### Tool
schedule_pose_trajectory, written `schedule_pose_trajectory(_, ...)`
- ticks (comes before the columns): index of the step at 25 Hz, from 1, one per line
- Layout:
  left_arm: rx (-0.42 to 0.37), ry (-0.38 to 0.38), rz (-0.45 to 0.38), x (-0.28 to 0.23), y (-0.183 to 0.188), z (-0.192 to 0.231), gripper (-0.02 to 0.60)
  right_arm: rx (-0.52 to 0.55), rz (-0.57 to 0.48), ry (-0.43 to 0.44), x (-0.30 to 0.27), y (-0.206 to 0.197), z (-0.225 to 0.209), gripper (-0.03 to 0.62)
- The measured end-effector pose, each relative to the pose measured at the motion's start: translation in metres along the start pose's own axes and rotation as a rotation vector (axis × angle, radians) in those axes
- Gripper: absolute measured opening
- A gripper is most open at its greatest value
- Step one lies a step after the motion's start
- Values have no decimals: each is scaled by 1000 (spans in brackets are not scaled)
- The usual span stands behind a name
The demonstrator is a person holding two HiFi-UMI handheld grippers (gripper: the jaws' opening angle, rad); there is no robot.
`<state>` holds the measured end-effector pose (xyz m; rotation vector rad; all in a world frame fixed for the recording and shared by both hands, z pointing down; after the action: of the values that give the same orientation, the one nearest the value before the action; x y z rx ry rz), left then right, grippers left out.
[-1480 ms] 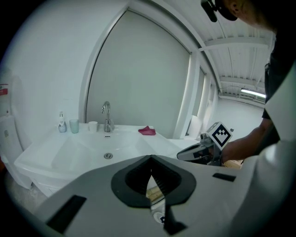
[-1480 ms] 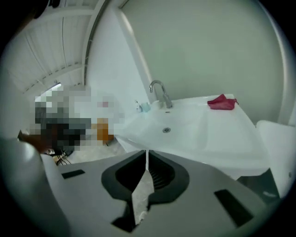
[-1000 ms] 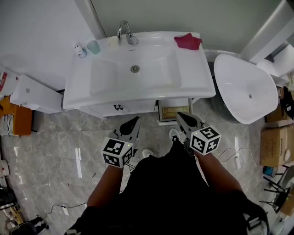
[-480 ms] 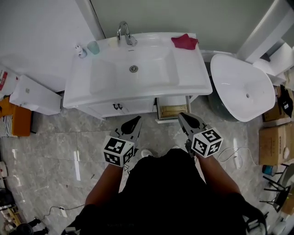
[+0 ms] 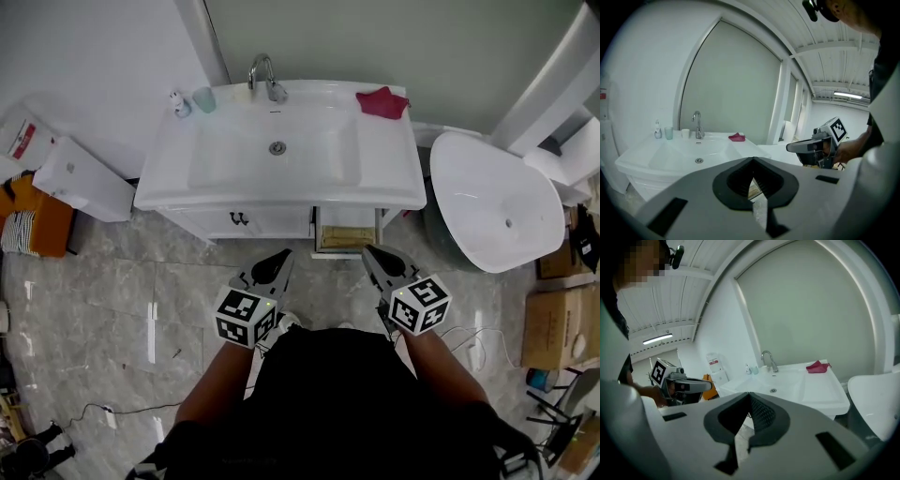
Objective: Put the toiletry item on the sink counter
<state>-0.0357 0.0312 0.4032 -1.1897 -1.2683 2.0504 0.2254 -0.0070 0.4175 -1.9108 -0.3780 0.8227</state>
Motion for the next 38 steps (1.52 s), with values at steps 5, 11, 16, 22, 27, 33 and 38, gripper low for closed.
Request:
schedule_pose_trajectory(5,2,16,-10,-6,-5,-40,5,29,20,36,29,-12,-9,3)
schedule_pose_trajectory(11,13,61,7,0,-21,-80,5,42,50,76,58,-33,-17,3)
schedule_pose_trajectory(16,29,99,20,5,-39,-96,5,32,65,97,70,-51,-22,3)
schedule_pose_trajectory(22,29,100,16,11,-39,-96,5,43,65,104,73,-49,-13,3)
schedule_pose_trajectory(27,3,67,18,8,-30,-80,5,21,66,76,64,-50,-10,3)
schedule_pose_trajectory(33,-23,39,44,23,-26,-45,5,-2,64,20,41,-51,13,3)
schedule_pose_trajectory(38,-24,3,69,32,-31,-27,5,-3,65,-14,28,-49,33,3)
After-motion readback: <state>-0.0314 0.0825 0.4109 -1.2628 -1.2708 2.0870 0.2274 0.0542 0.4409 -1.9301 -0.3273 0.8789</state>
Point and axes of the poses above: the fingertips, and each gripper's own axes: x backward along the fingers, z to its left, y out of its top, the point moved 9 cm from there along x, backward along the fingers, and after that the axes turned 4 degrees about z, right-handed, at the moved point
